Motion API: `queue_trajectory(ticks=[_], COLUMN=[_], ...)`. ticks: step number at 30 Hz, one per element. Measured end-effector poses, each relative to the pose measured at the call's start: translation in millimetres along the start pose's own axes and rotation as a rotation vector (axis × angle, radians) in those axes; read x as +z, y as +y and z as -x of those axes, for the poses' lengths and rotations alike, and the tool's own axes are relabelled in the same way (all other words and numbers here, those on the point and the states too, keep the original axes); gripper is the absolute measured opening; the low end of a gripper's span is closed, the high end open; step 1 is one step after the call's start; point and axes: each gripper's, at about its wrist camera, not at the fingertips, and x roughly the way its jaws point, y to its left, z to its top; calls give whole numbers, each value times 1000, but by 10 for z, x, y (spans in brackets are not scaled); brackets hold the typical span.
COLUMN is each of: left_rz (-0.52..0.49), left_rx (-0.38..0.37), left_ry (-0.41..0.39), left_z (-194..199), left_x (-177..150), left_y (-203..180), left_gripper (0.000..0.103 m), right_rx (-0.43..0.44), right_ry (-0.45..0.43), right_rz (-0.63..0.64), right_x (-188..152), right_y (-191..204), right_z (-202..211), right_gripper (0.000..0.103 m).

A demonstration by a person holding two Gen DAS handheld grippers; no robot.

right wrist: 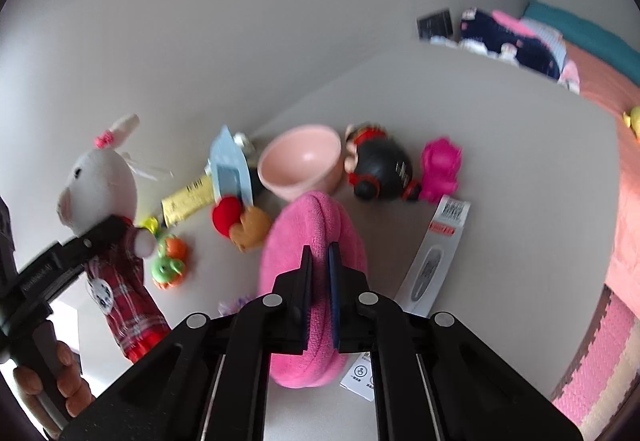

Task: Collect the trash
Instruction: 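Lift the plush pig with the left tool while the right tool grasps the pink pouch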

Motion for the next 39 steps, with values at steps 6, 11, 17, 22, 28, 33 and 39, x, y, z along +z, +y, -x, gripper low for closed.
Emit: queue_trajectory(ticks=[6,11,17,22,28,33,39], left_rz=[-87,-157,-260,-368,-506,-590,-686], left_rx=[-21,-62,-132,-204,-277,-297,-265], left_ry=[-13,4,17,57,128,196,265], left_z=[110,93,48,-93,-372,-649,-989], left_x=[-72,-148,-283,-506,-886,-1198,-1457], left_y=[-326,-808,-1603,-2350,-3156,-3605,-3914], left_gripper=[51,51,51,52,52,52,91], right_rx=[-18,-36,-95,-177,-277,-336,-382], right_ry=[-64,-124,-171,-194,-187,-151,-54], right_rz=[18,-6,-76,-135,-232,-315,-405], right_x=[123,167,139,14,-207,-372,-452], right_y=[-117,-411,-1009,-1573,-2313,-2857,-3386], right_z=[434,857,1325,1669,1946,1970,1716], right_gripper=[8,8,8,8,8,8,68])
